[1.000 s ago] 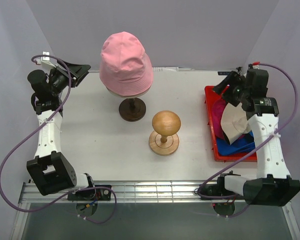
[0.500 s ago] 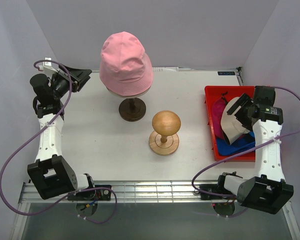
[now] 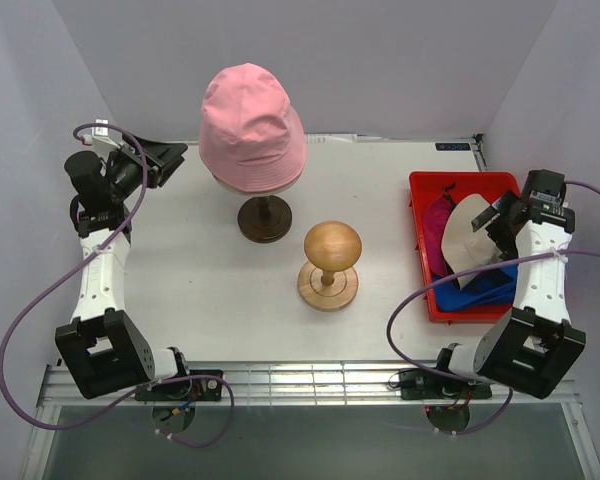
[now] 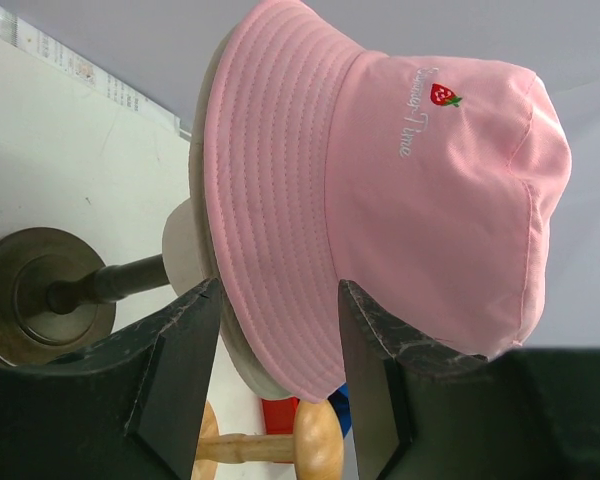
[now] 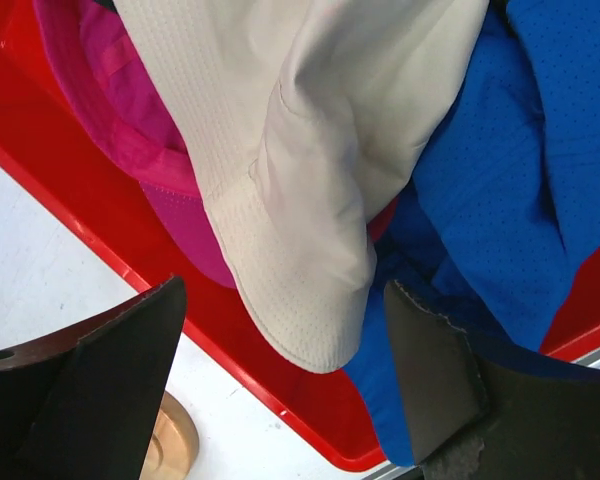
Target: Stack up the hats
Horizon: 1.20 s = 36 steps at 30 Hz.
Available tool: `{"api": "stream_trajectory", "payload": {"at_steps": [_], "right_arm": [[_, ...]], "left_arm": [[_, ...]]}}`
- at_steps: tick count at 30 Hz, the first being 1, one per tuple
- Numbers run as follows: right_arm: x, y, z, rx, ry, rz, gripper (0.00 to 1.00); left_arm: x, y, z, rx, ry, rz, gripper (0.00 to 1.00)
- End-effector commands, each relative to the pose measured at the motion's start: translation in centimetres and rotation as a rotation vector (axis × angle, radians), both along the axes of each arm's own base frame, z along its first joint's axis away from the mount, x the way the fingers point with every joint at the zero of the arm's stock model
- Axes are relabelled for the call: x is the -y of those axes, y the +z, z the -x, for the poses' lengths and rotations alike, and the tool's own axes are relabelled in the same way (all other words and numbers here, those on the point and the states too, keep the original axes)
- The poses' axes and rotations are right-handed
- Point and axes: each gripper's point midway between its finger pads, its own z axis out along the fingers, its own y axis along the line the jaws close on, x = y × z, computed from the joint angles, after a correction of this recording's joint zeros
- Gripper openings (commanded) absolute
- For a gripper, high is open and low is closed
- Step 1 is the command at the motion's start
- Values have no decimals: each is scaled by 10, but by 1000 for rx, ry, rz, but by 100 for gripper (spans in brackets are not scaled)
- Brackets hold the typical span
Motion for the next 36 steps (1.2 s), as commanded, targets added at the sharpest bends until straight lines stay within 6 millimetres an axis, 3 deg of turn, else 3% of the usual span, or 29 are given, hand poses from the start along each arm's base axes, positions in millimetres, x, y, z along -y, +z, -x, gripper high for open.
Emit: {"api": "stream_trajectory", "payload": {"at_steps": [1, 13, 21, 30, 33, 34, 36], "right_arm": [[7, 1, -18, 56, -25, -6, 84], [26, -25, -31, 12, -86, 18, 82], [28, -41, -40, 11, -88, 4, 79], [28, -46, -47, 27, -48, 4, 46], [27, -43, -51, 39, -28, 3, 26], [24, -42, -53, 47, -19, -7, 15], [23, -35, -56, 64, -4, -13, 8]], "left_arm": [[4, 13, 4, 47, -20, -21, 60], [3, 13, -2, 43, -23, -17, 60], [2, 14, -3, 47, -20, -20, 60], [1, 8, -8, 31, -27, -17, 60], [1, 6, -10, 28, -24, -17, 60], [1, 7, -10, 31, -23, -17, 60], [1, 8, -11, 27, -24, -13, 60]]}}
